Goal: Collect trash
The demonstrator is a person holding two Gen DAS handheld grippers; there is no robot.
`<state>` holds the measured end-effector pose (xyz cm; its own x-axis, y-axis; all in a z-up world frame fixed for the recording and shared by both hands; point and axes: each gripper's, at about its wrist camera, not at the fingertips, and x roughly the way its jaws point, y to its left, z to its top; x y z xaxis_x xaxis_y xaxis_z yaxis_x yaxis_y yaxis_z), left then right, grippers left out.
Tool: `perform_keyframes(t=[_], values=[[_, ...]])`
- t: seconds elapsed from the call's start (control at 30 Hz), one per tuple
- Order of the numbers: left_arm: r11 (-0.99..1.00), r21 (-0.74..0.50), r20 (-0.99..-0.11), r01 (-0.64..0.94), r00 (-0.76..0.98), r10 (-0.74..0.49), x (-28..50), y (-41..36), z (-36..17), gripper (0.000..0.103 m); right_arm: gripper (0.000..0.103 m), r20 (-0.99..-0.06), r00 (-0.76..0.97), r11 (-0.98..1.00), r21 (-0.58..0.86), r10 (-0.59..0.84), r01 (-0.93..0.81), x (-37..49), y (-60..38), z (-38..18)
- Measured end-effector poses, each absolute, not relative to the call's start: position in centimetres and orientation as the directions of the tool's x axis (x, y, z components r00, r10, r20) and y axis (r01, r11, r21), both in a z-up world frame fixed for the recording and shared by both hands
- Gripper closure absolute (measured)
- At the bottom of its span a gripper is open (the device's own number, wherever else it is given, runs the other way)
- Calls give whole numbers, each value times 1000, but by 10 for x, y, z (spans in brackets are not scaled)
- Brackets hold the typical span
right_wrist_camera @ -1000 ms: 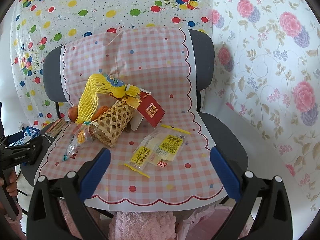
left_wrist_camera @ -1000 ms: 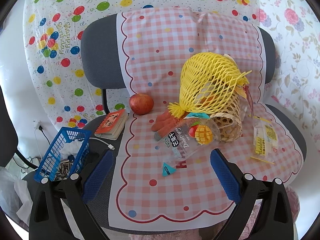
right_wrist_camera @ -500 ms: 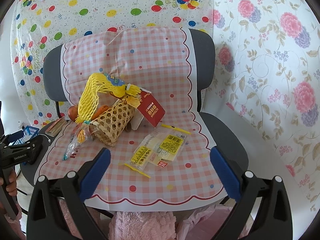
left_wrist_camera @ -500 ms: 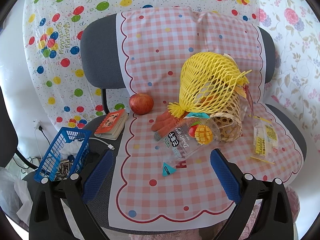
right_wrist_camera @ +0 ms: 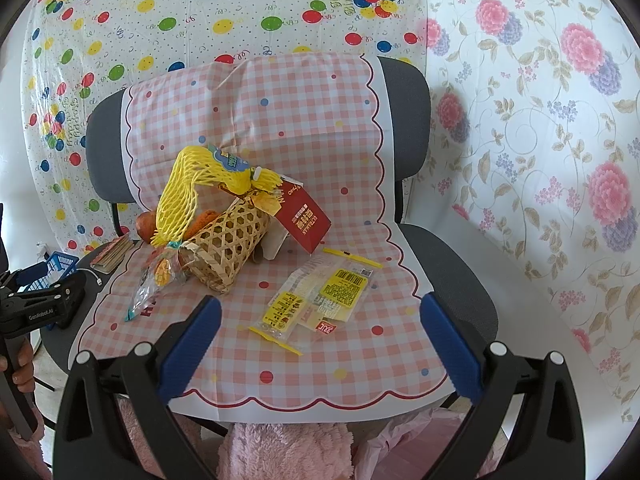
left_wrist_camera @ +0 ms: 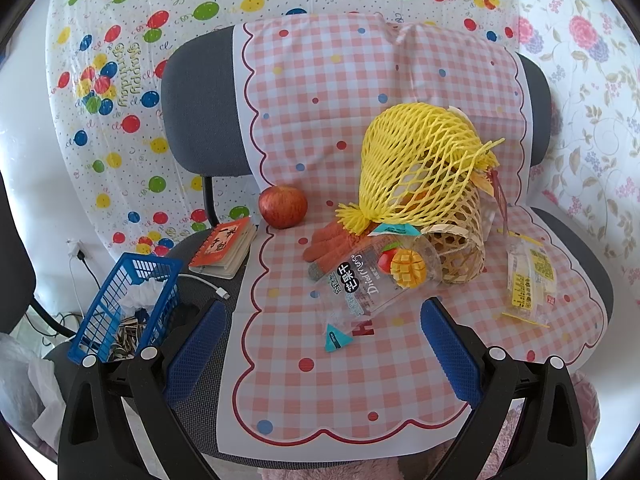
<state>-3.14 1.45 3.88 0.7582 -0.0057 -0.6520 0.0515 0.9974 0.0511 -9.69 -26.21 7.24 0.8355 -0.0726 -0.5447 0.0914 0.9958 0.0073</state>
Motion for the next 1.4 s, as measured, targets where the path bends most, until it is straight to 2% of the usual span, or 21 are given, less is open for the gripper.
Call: perform_keyframes(t=[0.4, 0.57, 0.73, 0.87, 1.13, 1.4], values=[[995, 32, -679, 92, 733, -46, -4, 6, 27, 7, 6, -621, 783, 994, 68, -25, 85, -74, -267, 53], [990, 45, -682, 137, 728, -70, 16, -16, 35, 7, 6, -586, 810, 994, 66, -32, 87, -56, -273, 51], [987, 56, -645, 149, 760, -78, 39, -37, 56, 7, 6, -528, 849, 995, 72, -25, 74, -46, -283, 53], [989, -10, -646, 145, 755, -118, 64, -48, 74, 7, 6, -556, 829, 996, 31, -56, 87, -30, -289, 49], [994, -52, -656, 97, 747, -107, 120, -77, 97, 7, 6, -585, 808, 996, -4, -75, 89, -5, -301, 46], [999, 6, -675, 40, 737, -25, 176, -95, 107, 10, 6, -589, 804, 995, -2, -81, 99, 7, -318, 44]])
